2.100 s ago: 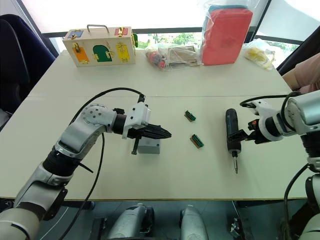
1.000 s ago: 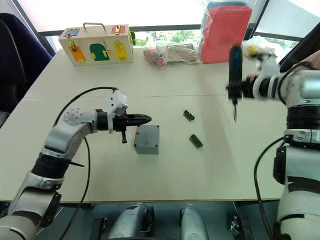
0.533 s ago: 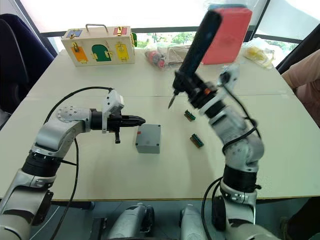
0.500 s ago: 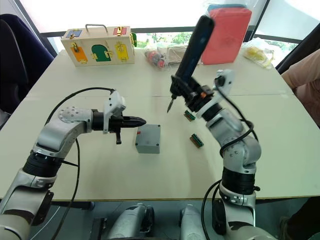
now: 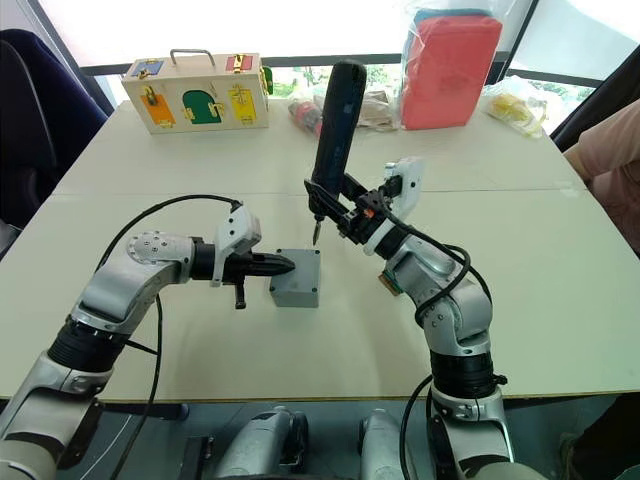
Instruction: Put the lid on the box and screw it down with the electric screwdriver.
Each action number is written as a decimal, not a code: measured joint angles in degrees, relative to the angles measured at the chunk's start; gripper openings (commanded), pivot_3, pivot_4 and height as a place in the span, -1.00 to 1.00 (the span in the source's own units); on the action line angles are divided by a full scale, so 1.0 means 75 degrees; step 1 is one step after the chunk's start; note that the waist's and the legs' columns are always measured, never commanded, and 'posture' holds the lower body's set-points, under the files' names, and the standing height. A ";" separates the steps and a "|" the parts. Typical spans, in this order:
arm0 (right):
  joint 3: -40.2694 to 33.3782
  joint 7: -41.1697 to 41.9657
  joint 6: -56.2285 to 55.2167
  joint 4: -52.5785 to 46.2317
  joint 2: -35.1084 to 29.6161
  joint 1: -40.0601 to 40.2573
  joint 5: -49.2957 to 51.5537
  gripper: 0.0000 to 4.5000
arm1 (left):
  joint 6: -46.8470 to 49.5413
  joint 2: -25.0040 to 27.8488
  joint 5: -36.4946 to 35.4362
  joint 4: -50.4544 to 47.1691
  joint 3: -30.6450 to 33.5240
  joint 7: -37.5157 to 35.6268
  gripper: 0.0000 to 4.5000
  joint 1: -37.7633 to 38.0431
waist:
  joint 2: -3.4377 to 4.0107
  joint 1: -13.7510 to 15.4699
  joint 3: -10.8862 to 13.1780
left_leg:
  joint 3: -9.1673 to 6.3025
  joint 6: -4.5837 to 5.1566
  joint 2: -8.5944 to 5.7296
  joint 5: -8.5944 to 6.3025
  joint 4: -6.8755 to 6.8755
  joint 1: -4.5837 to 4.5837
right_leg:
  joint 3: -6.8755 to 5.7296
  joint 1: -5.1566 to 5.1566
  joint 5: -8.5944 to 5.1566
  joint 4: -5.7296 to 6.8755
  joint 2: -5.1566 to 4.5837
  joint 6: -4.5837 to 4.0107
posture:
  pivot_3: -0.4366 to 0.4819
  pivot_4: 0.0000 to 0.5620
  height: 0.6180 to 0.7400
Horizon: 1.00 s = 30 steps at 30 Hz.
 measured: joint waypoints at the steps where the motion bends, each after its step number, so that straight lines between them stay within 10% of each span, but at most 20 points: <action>1: 0.0070 0.0001 -0.0035 0.0002 -0.0005 0.0069 -0.0065 -0.19 | -0.0007 -0.0011 0.0007 -0.0019 -0.0027 0.0008 -1.00 0.0000 | 0.0000 0.0001 0.0000 | 0.0000 0.0000 0.0000 0.0000 0.0000 0.0002 | 0.0000 0.0001 0.0000 0.0000 0.0000 0.0000 | -0.05 -0.47 1.00; 30: 0.0948 0.0292 -0.1431 0.0351 -0.0266 0.0540 -0.1338 -0.19 | 0.0033 -0.0108 0.0009 -0.0052 -0.0217 0.0039 -1.00 -0.0004 | -0.0013 -0.0002 -0.0043 | -0.0001 0.0033 0.0001 -0.0020 -0.0001 0.0049 | 0.0002 0.0041 -0.0002 -0.0012 0.0000 -0.0003 | -0.05 -0.47 1.00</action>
